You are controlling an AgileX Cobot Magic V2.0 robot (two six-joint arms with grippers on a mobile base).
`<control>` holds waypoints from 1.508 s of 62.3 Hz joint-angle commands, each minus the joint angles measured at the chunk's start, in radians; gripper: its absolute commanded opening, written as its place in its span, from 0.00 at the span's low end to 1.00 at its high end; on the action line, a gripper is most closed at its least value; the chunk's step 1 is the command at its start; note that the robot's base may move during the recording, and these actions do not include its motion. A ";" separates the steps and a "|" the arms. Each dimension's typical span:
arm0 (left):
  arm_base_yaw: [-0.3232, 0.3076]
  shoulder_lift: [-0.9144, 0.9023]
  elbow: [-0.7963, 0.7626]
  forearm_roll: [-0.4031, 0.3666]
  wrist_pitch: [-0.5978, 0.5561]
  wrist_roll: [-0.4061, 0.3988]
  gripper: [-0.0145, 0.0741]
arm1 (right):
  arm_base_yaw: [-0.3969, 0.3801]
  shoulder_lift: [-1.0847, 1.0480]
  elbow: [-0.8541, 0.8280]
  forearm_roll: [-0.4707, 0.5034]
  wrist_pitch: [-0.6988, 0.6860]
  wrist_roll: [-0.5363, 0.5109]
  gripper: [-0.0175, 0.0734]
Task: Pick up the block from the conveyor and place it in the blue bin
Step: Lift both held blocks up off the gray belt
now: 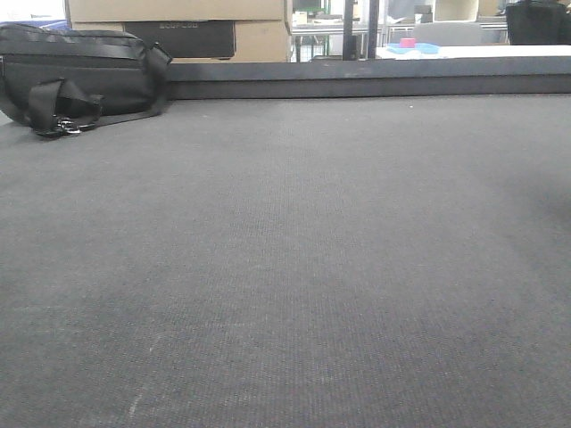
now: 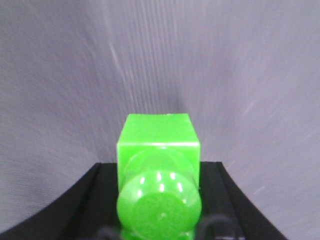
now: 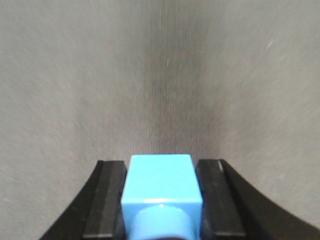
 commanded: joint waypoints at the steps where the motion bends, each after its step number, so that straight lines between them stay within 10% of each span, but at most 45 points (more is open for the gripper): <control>1: 0.001 -0.090 -0.027 -0.032 -0.035 -0.089 0.04 | -0.002 -0.059 -0.007 -0.002 -0.043 0.001 0.02; 18: -0.066 -0.358 0.110 -0.040 -0.422 -0.325 0.04 | -0.002 -0.227 0.135 -0.002 -0.368 0.001 0.02; 38: -0.224 -0.627 0.463 0.012 -0.885 -0.324 0.04 | -0.002 -0.554 0.478 -0.005 -0.806 0.001 0.02; 73: 0.026 -1.219 0.778 0.029 -0.741 -0.324 0.04 | -0.002 -0.893 0.541 0.011 -0.624 0.001 0.02; 94: 0.006 -1.324 0.778 0.027 -0.831 -0.324 0.04 | -0.002 -1.012 0.541 0.011 -0.696 0.001 0.02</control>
